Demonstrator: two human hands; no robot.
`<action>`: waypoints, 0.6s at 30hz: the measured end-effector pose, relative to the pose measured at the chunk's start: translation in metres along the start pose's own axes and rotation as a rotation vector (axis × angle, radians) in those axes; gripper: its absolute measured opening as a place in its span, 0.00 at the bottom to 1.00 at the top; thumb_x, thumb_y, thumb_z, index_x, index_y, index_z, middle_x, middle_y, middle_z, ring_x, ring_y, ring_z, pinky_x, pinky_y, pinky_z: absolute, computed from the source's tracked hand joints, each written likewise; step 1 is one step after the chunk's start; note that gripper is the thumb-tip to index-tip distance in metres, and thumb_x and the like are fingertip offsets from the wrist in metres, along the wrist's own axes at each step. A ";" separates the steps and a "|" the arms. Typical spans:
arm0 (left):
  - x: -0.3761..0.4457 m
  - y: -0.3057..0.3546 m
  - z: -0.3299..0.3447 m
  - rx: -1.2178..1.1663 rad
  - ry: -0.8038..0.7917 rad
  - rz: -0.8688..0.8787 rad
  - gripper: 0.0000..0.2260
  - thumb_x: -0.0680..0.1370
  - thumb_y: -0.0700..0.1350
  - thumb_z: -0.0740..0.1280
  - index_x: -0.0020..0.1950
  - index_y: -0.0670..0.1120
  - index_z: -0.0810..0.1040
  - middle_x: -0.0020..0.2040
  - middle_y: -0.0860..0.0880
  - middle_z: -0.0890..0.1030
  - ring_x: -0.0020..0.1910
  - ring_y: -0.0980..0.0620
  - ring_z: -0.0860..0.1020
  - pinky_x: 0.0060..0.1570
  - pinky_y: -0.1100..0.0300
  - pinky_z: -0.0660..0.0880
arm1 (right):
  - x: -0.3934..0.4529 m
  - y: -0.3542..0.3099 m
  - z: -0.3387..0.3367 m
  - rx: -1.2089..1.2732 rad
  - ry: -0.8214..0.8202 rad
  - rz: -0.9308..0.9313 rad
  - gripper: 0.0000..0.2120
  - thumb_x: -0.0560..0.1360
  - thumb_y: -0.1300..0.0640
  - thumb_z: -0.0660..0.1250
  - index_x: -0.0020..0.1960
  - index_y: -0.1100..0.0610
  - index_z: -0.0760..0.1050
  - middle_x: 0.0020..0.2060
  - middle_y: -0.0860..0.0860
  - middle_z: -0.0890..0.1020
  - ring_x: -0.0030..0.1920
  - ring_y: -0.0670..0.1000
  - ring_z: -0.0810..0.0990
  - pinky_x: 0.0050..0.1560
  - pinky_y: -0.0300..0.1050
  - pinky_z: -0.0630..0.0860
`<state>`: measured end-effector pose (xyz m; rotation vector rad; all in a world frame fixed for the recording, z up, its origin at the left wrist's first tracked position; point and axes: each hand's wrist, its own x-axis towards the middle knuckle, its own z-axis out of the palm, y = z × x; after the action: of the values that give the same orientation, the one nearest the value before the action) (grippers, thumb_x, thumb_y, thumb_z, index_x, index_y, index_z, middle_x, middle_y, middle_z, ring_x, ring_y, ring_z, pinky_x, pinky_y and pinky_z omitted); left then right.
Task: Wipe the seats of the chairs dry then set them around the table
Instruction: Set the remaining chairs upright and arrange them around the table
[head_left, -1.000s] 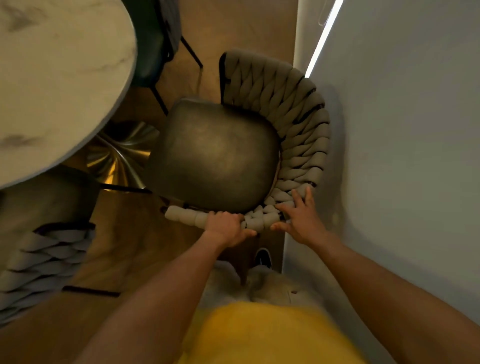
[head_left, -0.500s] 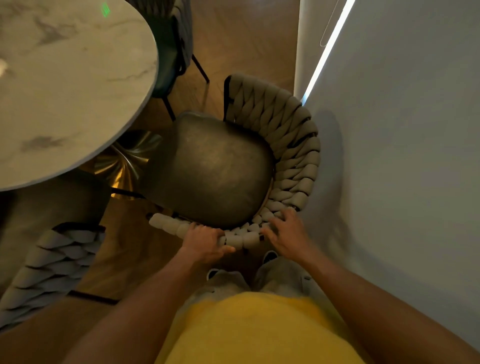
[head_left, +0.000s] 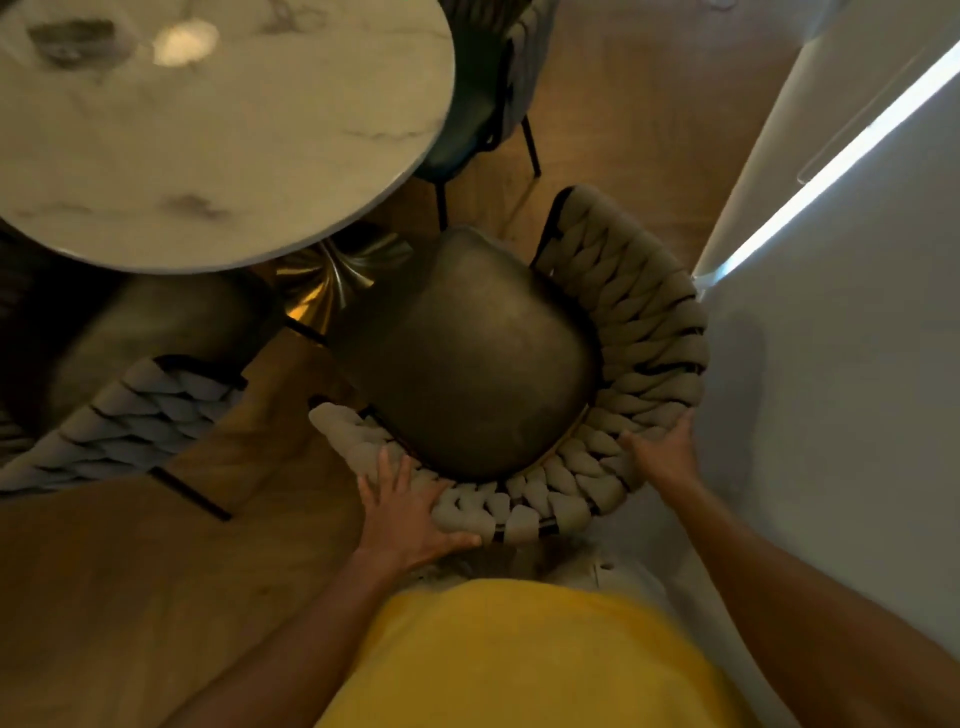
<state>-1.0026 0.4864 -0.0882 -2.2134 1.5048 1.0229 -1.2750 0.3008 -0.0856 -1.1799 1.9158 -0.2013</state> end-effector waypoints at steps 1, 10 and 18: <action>-0.001 0.007 0.003 -0.028 0.007 -0.026 0.54 0.52 0.84 0.44 0.76 0.64 0.56 0.80 0.44 0.41 0.75 0.39 0.31 0.69 0.35 0.33 | 0.007 -0.003 -0.002 -0.019 -0.011 0.027 0.52 0.69 0.51 0.74 0.77 0.46 0.38 0.72 0.59 0.64 0.68 0.61 0.68 0.66 0.59 0.70; 0.015 0.019 0.003 -0.051 0.032 -0.056 0.54 0.50 0.85 0.37 0.64 0.65 0.75 0.80 0.44 0.44 0.75 0.37 0.31 0.67 0.28 0.36 | 0.033 -0.021 0.001 -0.161 -0.030 0.102 0.49 0.76 0.57 0.68 0.76 0.49 0.30 0.72 0.63 0.61 0.64 0.65 0.71 0.57 0.55 0.73; 0.040 0.013 -0.030 -0.111 0.081 -0.110 0.27 0.70 0.72 0.63 0.65 0.63 0.75 0.80 0.45 0.51 0.77 0.39 0.37 0.69 0.30 0.39 | 0.058 -0.060 -0.002 -0.137 -0.169 -0.013 0.52 0.75 0.54 0.70 0.75 0.50 0.28 0.74 0.61 0.59 0.69 0.62 0.67 0.62 0.55 0.71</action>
<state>-0.9943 0.4357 -0.0916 -2.4121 1.3717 1.0159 -1.2477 0.2216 -0.0865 -1.2586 1.7967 0.0226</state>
